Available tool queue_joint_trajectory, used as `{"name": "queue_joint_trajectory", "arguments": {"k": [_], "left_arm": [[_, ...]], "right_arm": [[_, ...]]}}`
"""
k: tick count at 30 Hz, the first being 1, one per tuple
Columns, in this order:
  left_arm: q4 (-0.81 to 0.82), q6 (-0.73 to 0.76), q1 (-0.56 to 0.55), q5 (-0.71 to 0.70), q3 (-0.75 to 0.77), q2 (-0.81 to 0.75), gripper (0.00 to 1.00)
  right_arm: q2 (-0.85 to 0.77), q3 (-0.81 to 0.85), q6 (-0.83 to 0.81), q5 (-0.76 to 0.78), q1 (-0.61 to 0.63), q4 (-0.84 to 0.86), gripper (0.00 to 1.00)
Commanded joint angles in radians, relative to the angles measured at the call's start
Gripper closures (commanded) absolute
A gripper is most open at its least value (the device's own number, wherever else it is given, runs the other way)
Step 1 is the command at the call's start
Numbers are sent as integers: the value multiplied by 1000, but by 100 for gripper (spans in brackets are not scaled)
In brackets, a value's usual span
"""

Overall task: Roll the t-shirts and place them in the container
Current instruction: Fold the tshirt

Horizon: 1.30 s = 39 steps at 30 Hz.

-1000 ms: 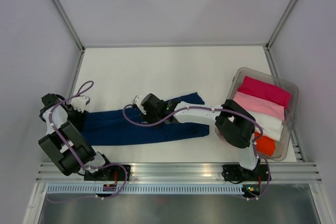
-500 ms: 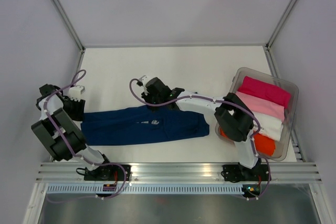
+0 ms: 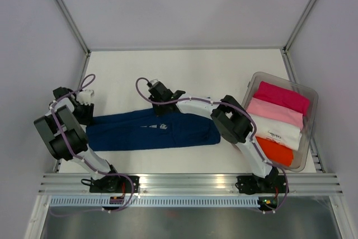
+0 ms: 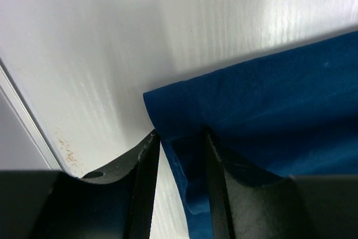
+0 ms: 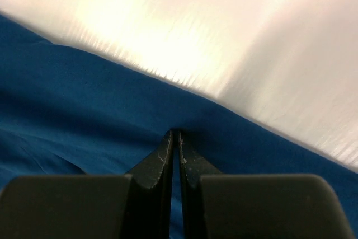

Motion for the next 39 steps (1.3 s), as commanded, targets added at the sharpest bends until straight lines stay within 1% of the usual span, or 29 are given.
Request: {"name": "queue_joint_trajectory", "arguments": {"k": [1,5,9,11,14,15,16,17,18,19,20,21,22,23,25,26,29,33,36,39], "left_arm": [[141,-67,5,-45,5,59,57],[163,-81,3,-19,12,66,56],[155,-82,3,22,5,28,55],[150,-81,3,19,-1,8,55],[141,-73,11,10,-9,-30,55],[138,-67,12,8,-12,-39,54],[135,-65,16,7,-14,-59,54],[132,-61,19,8,-18,-69,54],[132,-62,20,10,-20,-79,53],[126,-61,22,13,-24,-99,52],[121,-56,22,19,-26,-110,52],[118,-55,23,25,-27,-121,51],[115,-53,23,28,-31,-130,50],[111,-50,22,39,-38,-148,50],[108,-44,22,47,-46,-165,49],[103,-39,23,47,-55,-177,49],[65,-9,22,54,-78,-213,48],[-9,73,20,85,-121,-325,45],[-41,129,22,79,-165,-392,43],[-67,151,20,59,-190,-399,43]], "right_arm": [[68,65,82,78,-59,-73,88],[105,152,60,81,-82,-90,87],[128,234,14,73,-85,-102,86],[112,252,0,63,-87,-102,84],[37,240,-15,75,-87,-102,81],[8,208,-19,104,-85,-104,81],[-58,182,-23,127,-87,-102,80],[-97,120,-23,142,-87,-104,80],[-179,81,-20,186,-87,-108,79],[-224,-6,-3,208,-87,-119,78],[-268,-58,9,230,-87,-125,77],[-357,-111,23,268,-87,-127,76],[-396,-164,37,282,-87,-139,73],[-431,-257,62,305,-87,-153,73],[-517,-347,91,340,-87,-182,73],[-540,-428,114,352,-87,-185,73],[-631,-545,151,365,-88,-184,71],[-759,-637,175,362,-91,-176,65],[-813,-700,194,327,-102,-182,62],[-839,-761,206,271,-103,-173,61]]}}
